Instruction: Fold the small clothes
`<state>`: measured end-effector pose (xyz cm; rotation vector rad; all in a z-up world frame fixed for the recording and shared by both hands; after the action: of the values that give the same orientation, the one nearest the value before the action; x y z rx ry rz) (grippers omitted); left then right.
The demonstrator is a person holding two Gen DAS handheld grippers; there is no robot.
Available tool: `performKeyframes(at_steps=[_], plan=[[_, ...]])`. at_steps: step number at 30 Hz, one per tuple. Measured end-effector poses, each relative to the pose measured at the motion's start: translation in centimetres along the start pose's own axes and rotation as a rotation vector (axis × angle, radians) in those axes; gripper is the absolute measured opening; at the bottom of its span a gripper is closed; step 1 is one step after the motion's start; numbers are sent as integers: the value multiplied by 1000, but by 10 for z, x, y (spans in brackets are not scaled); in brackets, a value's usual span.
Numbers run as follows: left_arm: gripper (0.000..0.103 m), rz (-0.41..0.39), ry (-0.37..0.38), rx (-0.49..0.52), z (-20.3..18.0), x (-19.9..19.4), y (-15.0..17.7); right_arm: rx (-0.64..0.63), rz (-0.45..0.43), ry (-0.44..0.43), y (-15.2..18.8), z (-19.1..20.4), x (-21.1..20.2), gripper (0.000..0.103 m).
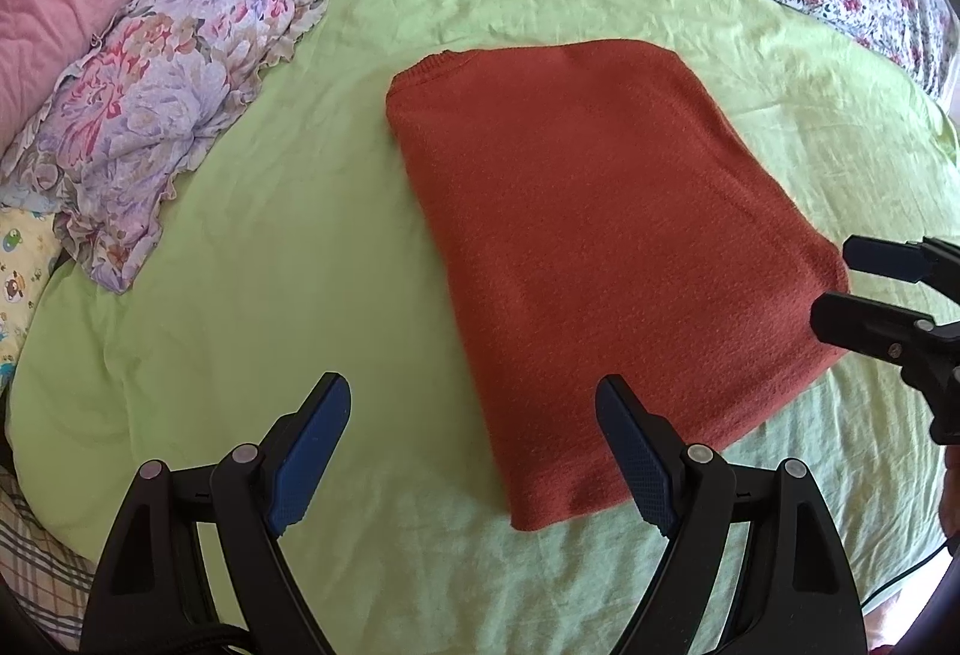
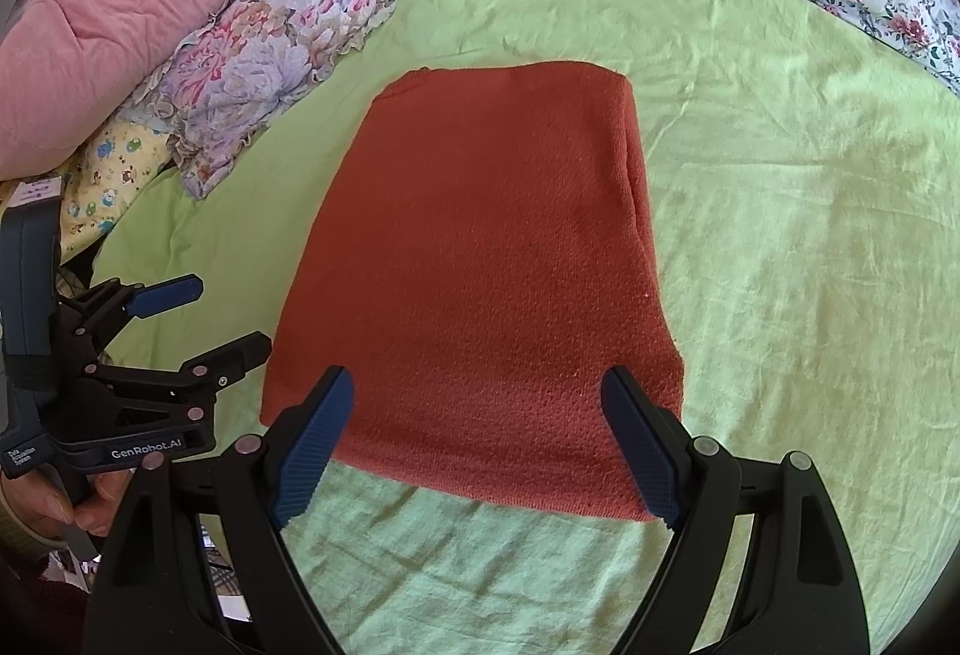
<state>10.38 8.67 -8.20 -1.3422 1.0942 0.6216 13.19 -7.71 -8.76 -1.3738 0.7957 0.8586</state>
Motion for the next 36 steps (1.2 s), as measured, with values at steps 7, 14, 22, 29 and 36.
performKeyframes(at_steps=[7,14,22,29,36], plan=[[84,2,-3,-4,-2,3,-10,18,-3,-1,-9,-4,-1,85],[84,27,-1,-28,2,11,-14,29,-11,-1,-13,-6,2,85],[84,27,-12,-30,0,12,-17,31,-8,-2,-13,-7,3,85],[84,24,-13,-29,-2,12,-23,35,-8,-1,-14,-6,3,85],[84,21,-12,-25,-6,12,-25,34,-9,-2,-16,-7,3,85]])
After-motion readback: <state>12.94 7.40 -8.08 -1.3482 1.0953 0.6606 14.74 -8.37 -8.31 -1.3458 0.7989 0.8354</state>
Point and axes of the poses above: each gripper's, at about its wrist camera, not at the fingertips, and x roughly the way its jaws point, z to its left, y to its underside, the point moved 8 cm from there along x, roughly the way its jaws point, and after that the axes turned 14 degrees about y, right-handed, at the moved point
